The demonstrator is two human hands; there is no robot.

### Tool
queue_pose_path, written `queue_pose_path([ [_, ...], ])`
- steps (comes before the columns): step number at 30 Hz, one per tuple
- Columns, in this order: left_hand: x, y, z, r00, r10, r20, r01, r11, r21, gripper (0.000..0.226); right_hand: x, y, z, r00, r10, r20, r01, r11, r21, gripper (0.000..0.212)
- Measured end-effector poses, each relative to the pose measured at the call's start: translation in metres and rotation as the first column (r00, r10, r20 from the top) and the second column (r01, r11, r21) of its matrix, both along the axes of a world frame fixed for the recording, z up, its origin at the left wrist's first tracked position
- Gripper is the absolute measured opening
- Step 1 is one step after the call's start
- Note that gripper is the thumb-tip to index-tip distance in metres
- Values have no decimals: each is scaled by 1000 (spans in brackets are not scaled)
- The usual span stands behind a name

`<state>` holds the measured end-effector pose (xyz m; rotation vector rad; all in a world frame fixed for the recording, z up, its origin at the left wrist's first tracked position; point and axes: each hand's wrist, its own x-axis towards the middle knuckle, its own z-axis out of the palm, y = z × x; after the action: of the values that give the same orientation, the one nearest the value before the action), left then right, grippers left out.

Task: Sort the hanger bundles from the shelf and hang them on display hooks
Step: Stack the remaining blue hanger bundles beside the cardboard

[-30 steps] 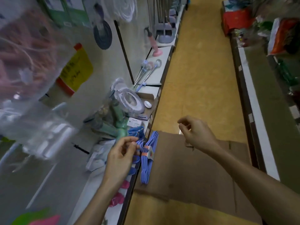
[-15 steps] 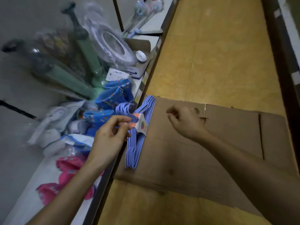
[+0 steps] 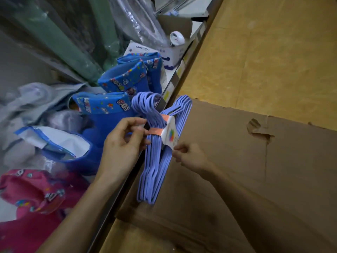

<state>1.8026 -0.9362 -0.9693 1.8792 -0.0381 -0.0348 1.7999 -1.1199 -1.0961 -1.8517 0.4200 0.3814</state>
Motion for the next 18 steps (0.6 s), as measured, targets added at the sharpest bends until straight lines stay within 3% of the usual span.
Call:
queue_pose_path([
  [4, 13, 4, 3, 997, -20, 79, 23, 999, -30, 18, 12, 41, -37, 998, 2, -63, 8, 987, 161, 34],
  [8, 13, 5, 6, 992, -56, 114, 60, 998, -31, 20, 19, 70, -49, 993, -56, -104, 93, 914, 396, 14],
  [13, 14, 10, 6, 992, -47, 118, 50, 998, -28, 21, 20, 101, -49, 967, -216, -136, 254, 766, 590, 16],
  [15, 13, 11, 7, 993, -44, 111, 48, 998, -32, 20, 20, 104, -47, 956, -261, -134, 285, 715, 639, 18],
  [18, 13, 9, 10, 994, -32, 106, 36, 999, -36, 20, 13, 94, -40, 936, -318, -149, 339, 714, 612, 18],
])
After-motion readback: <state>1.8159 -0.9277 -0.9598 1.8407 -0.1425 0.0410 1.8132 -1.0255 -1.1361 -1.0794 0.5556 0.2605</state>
